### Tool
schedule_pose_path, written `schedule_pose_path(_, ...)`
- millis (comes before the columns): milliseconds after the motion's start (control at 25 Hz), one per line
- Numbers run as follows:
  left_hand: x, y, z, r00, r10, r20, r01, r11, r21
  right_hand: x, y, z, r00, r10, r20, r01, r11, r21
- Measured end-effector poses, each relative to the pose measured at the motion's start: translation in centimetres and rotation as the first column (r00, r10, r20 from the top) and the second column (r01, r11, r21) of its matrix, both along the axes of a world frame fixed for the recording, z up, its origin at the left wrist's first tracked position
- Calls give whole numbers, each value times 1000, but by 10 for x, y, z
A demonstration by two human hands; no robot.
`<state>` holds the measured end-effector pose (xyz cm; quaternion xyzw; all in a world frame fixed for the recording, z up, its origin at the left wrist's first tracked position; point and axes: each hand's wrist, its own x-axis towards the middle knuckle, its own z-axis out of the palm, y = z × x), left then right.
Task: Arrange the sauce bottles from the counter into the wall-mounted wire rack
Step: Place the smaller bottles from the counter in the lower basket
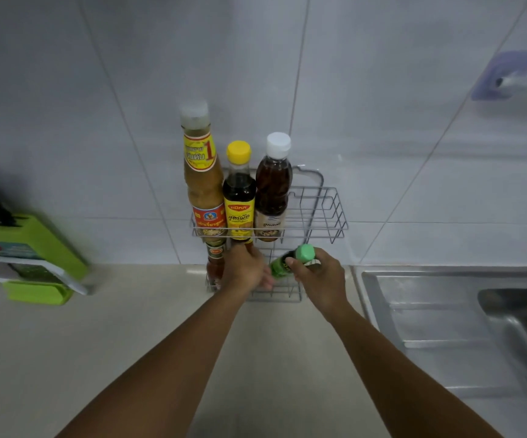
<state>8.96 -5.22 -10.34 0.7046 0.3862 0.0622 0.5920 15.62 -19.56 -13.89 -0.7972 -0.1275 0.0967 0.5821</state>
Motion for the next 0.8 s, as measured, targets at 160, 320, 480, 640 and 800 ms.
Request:
schedule_pose_path(160,21,6,-20,993,111,-31,-111,994,5,17,23,-19,992,115,54,-106,984,-144)
schedule_pose_path(320,27,11,-33,985,168,-29,-167,985,45,26,33,-34,980,197,38,-188,968,-169)
schedule_pose_path(480,18,12,-37,993,117,4,-116,984,134,29,35,-44,961,273,48,-258,945,-203)
schedule_pose_path(640,2,18,-40,1000,28,8,-30,962,273,26,38,-37,932,361,5,-352,910,-218)
schedule_pose_path(800,-9,29,-39,998,-48,-35,57,920,387,22,40,-34,924,382,-23,-377,896,-236)
